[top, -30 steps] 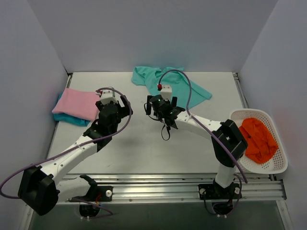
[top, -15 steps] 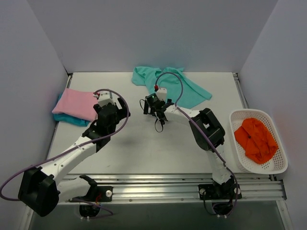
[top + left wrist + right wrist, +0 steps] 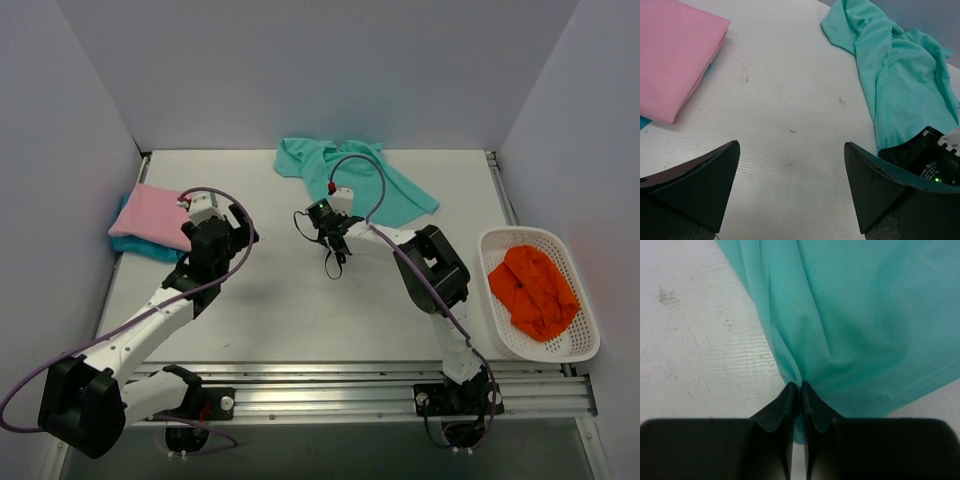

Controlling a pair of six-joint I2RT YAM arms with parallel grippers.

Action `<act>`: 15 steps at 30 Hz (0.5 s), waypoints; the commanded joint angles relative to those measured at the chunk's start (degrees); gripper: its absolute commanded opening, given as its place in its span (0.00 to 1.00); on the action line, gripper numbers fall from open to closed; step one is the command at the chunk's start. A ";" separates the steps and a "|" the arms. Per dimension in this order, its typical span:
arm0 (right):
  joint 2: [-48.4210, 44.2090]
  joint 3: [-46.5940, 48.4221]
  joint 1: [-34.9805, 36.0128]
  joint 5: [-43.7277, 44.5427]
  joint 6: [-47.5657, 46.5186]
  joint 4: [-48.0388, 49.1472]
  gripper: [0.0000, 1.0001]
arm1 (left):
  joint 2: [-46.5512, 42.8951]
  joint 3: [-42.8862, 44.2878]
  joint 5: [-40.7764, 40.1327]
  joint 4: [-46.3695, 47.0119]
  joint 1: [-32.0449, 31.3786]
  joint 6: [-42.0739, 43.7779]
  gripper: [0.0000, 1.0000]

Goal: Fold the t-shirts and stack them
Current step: Flatten the tshirt out

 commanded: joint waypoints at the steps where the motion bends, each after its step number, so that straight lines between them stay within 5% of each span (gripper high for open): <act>1: 2.11 -2.69 0.06 -1.10 1.79 -7.11 0.04 | -1.47 -0.65 1.35 2.65 1.40 -1.16 0.94; 10: -0.60 -4.62 0.50 1.09 1.62 -9.66 0.00 | 2.12 1.36 3.11 3.53 4.30 1.64 0.94; 15: -11.41 -8.05 1.65 5.40 0.74 -11.33 0.00 | 18.18 16.37 13.20 4.32 6.15 7.52 0.94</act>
